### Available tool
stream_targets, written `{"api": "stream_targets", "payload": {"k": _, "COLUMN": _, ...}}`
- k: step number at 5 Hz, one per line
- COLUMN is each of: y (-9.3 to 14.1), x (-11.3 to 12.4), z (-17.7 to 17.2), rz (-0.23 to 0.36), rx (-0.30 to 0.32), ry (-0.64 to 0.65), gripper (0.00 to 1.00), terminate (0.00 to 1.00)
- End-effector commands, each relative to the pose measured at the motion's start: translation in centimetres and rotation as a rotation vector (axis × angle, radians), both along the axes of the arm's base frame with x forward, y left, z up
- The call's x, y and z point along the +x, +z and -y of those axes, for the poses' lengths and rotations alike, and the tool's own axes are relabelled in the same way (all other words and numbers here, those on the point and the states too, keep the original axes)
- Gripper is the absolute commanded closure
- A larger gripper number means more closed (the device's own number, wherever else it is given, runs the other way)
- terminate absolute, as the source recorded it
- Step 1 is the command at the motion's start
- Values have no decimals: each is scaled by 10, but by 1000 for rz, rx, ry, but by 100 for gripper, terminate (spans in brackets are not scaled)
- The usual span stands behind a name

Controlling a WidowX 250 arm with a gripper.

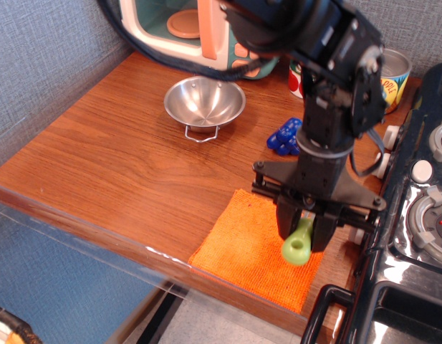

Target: Place the spatula on the orange towel.

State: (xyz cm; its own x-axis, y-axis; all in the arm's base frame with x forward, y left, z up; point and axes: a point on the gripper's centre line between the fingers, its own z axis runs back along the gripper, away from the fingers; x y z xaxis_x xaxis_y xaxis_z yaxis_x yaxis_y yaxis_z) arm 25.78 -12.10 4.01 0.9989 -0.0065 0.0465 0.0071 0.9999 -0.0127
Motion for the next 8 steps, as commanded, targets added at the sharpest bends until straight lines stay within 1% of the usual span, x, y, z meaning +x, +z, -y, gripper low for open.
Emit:
{"api": "stream_targets", "payload": {"k": 1, "y": 17, "x": -27, "z": -27, "rz": 75, "rx": 51, "ry": 47, "gripper": 100, "terminate": 0}}
{"api": "stream_targets", "payload": {"k": 2, "y": 22, "x": -36, "z": -35, "rz": 86, "rx": 71, "ry": 51, "gripper": 100, "terminate": 0}}
{"api": "stream_targets", "payload": {"k": 3, "y": 18, "x": -36, "z": -38, "rz": 47, "rx": 72, "ry": 32, "gripper": 0, "terminate": 0}}
{"api": "stream_targets", "payload": {"k": 4, "y": 19, "x": -33, "z": -39, "rz": 45, "rx": 54, "ry": 34, "gripper": 0, "terminate": 0}}
{"api": "stream_targets", "payload": {"k": 5, "y": 37, "x": -25, "z": -44, "rz": 79, "rx": 28, "ry": 26, "gripper": 0, "terminate": 0}}
{"api": "stream_targets", "payload": {"k": 6, "y": 79, "x": -13, "z": -70, "rz": 174, "rx": 30, "ry": 28, "gripper": 0, "terminate": 0}}
{"api": "stream_targets", "payload": {"k": 7, "y": 93, "x": -3, "z": -97, "rz": 208, "rx": 32, "ry": 69, "gripper": 0, "terminate": 0}}
{"api": "stream_targets", "payload": {"k": 8, "y": 82, "x": 4, "z": -112, "rz": 170, "rx": -9, "ry": 81, "gripper": 0, "terminate": 0}}
